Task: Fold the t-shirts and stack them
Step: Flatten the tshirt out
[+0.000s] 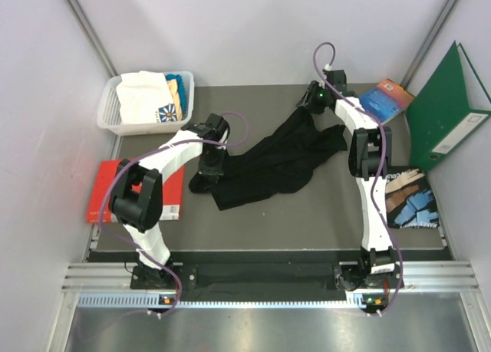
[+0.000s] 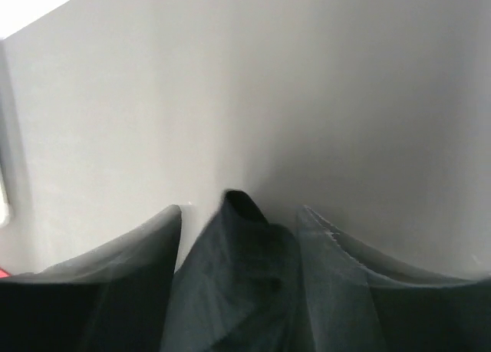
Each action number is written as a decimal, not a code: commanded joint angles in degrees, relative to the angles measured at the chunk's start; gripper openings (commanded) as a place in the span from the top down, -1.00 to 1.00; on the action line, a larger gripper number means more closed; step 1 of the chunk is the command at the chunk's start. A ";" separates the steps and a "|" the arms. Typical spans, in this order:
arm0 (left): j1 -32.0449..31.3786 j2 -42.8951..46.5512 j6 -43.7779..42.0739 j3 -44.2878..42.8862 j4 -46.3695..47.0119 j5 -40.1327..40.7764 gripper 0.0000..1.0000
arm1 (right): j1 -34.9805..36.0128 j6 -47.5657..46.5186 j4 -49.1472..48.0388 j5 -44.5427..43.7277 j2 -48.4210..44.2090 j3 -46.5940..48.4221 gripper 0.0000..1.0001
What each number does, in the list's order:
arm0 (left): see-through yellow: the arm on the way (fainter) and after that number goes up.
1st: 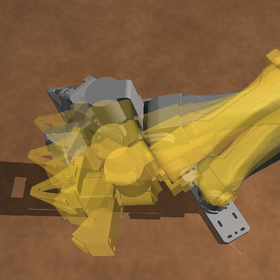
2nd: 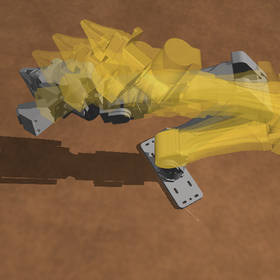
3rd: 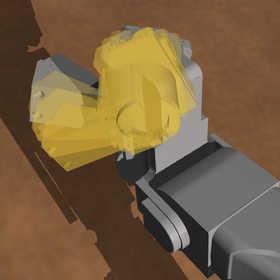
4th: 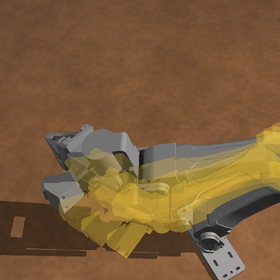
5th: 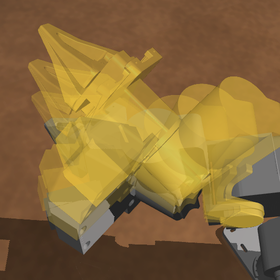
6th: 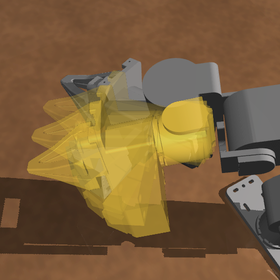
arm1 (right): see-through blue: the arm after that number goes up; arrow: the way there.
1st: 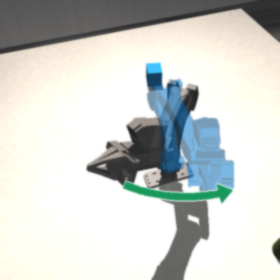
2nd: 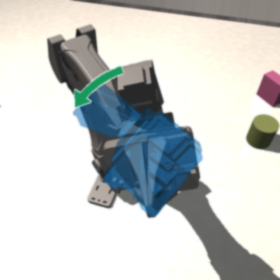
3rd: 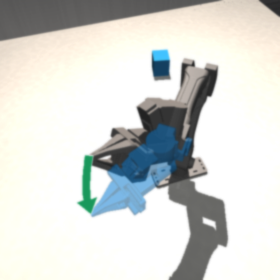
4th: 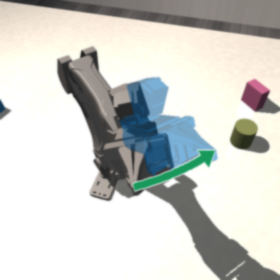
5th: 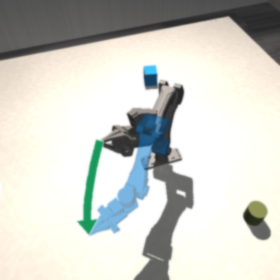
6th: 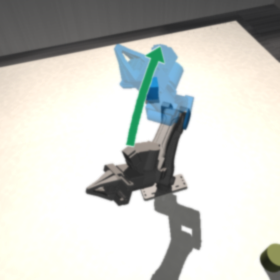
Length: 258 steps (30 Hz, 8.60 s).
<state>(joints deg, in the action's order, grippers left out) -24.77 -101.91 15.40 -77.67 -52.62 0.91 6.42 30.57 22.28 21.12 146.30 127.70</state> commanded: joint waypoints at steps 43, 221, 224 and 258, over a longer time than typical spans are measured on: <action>5.53 14.43 -4.58 -42.66 17.55 20.28 1.00 | 3.78 -20.81 2.59 -20.95 -76.23 -22.04 1.00; 10.36 -2.35 8.60 -10.77 0.84 5.42 -0.66 | -2.99 -18.08 16.92 -21.39 -21.83 -13.08 -0.33; 10.80 4.86 7.99 -2.77 4.01 5.07 -0.63 | 1.39 -20.45 17.27 -18.93 -26.58 -17.65 -0.32; 11.59 3.91 1.74 -0.12 6.65 -4.68 -0.38 | 16.81 -9.40 19.03 -16.73 1.71 5.11 1.00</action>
<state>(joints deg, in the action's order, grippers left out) -13.41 -100.57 18.46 -77.17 -46.68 -0.32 29.78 16.64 43.55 10.09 145.95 132.16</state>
